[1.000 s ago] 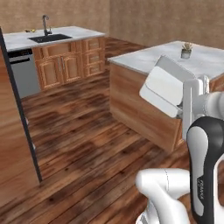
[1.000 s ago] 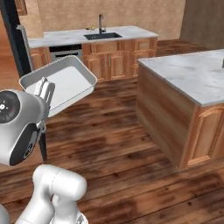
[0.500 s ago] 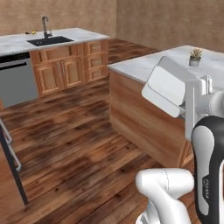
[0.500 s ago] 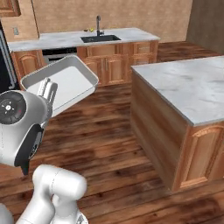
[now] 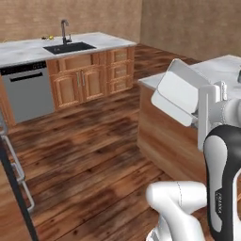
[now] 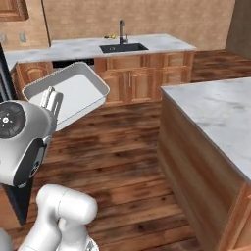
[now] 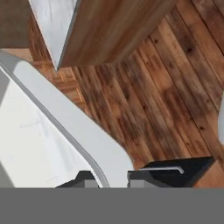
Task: Retrieve the tupperware and aluminum foil from the cabinet and place them on the dining counter near the plate with fish and lemon to prepare for storing leftovers.
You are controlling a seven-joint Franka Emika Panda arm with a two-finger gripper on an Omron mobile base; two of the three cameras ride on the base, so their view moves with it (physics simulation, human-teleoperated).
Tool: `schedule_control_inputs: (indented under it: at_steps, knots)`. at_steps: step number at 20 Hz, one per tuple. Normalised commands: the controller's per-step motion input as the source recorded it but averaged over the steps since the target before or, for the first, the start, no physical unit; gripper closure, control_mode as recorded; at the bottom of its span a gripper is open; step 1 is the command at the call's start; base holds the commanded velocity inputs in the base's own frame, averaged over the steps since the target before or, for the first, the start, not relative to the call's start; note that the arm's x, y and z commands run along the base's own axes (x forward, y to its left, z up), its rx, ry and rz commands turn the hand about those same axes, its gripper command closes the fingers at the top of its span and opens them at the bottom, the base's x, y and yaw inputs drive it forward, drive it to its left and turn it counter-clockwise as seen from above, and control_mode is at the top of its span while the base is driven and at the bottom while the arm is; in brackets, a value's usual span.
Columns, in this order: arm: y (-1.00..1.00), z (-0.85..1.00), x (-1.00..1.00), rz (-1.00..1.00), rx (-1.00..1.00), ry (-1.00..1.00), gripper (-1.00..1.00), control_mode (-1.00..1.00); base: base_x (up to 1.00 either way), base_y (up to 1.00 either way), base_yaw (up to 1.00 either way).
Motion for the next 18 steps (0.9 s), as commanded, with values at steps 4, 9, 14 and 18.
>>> schedule_control_inputs:
  at_steps: [4, 9, 14, 18]
  knots:
    - [0.00, 0.00, 0.00, 0.00, 0.00, 0.00, 1.00, 1.00, 1.00, 0.00, 0.11]
    - [0.00, 0.00, 0.00, 0.00, 0.00, 0.00, 1.00, 1.00, 1.00, 0.00, 0.11]
    - [0.00, 0.00, 0.00, 0.00, 0.00, 0.00, 1.00, 1.00, 1.00, 0.00, 0.00]
    - [0.00, 0.00, 0.00, 0.00, 0.00, 0.00, 1.00, 1.00, 1.00, 0.00, 0.00]
